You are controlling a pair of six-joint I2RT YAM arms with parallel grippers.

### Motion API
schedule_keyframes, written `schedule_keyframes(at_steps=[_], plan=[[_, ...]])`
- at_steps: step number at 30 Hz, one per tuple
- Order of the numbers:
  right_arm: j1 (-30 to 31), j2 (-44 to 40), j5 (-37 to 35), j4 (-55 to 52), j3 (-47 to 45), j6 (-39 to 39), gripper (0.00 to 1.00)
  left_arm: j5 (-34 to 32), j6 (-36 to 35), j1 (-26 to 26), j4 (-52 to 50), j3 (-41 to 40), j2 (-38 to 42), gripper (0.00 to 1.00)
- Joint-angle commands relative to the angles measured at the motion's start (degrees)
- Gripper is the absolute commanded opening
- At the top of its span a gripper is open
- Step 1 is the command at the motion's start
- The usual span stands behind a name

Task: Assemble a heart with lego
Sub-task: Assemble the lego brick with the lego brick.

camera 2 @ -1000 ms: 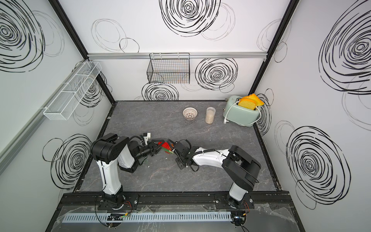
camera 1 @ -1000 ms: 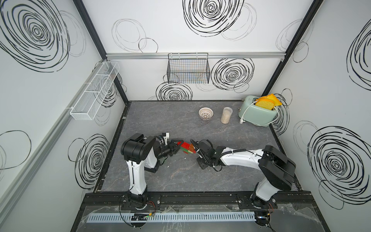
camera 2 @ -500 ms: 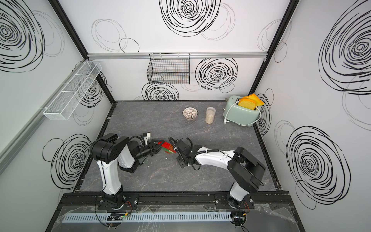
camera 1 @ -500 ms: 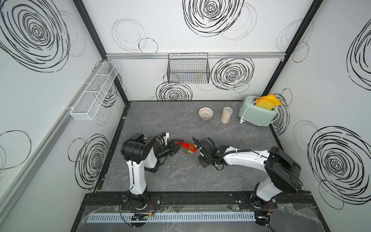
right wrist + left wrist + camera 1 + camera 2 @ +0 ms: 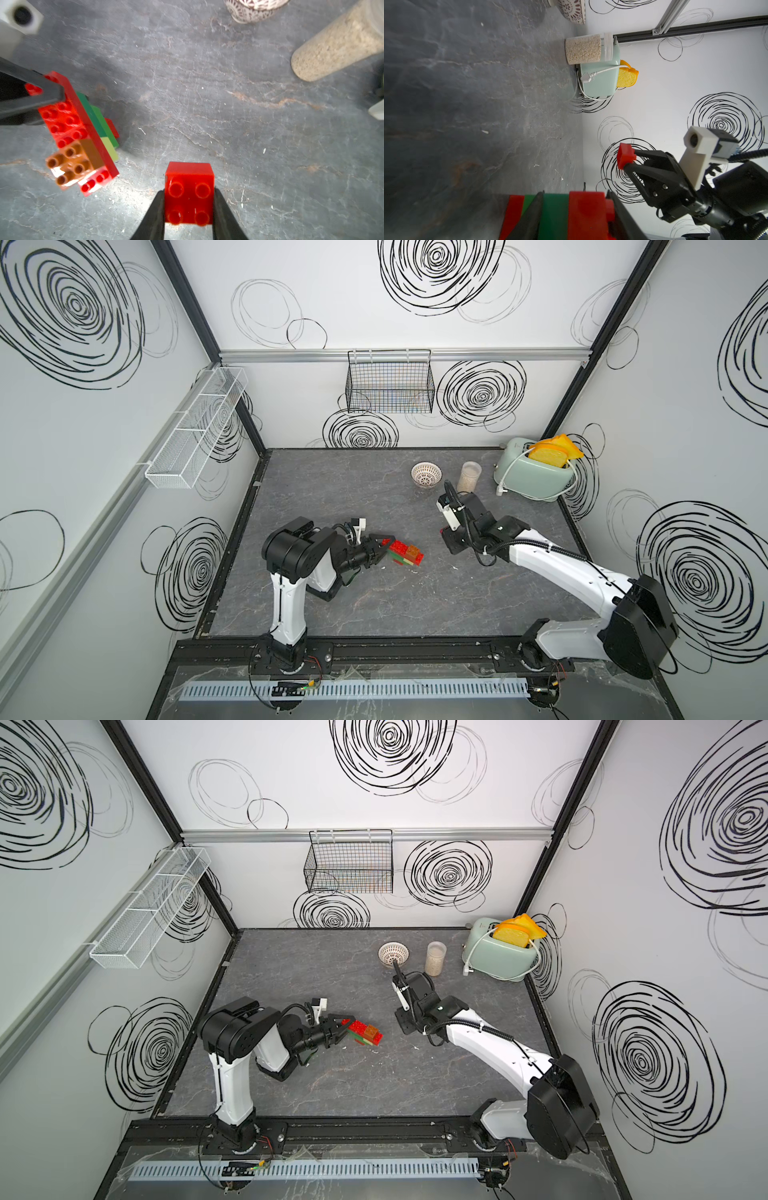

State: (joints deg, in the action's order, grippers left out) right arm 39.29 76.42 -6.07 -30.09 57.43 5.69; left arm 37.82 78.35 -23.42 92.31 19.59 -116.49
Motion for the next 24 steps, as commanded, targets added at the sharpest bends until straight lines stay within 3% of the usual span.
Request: schedule_keyframes(at_steps=[1,10,13,15,21,24], plan=[[-0.2,1.9,2.7,-1.9,4.4,-5.2,0.27,-1.5,0.2,-0.2,11.7,-1.0,-1.9,0.45],[-0.2,6.3,6.9,-1.5,8.8,-8.1,0.27,-0.4,1.0,2.9,11.7,-1.3,0.5,0.8],[-0.2,8.0,8.8,-1.9,10.7,-9.5,0.27,0.0,1.2,4.2,11.7,-1.5,0.6,0.84],[-0.1,9.1,11.0,-2.1,12.0,-10.7,0.27,0.1,1.2,5.0,11.7,-1.7,0.9,0.83],[0.3,13.2,13.9,-4.7,16.3,-13.7,0.27,0.6,1.0,6.1,11.7,-1.2,1.7,0.6],[0.4,14.3,14.4,-5.1,17.1,-14.1,0.27,0.9,1.0,6.1,11.7,-1.0,1.7,0.58]])
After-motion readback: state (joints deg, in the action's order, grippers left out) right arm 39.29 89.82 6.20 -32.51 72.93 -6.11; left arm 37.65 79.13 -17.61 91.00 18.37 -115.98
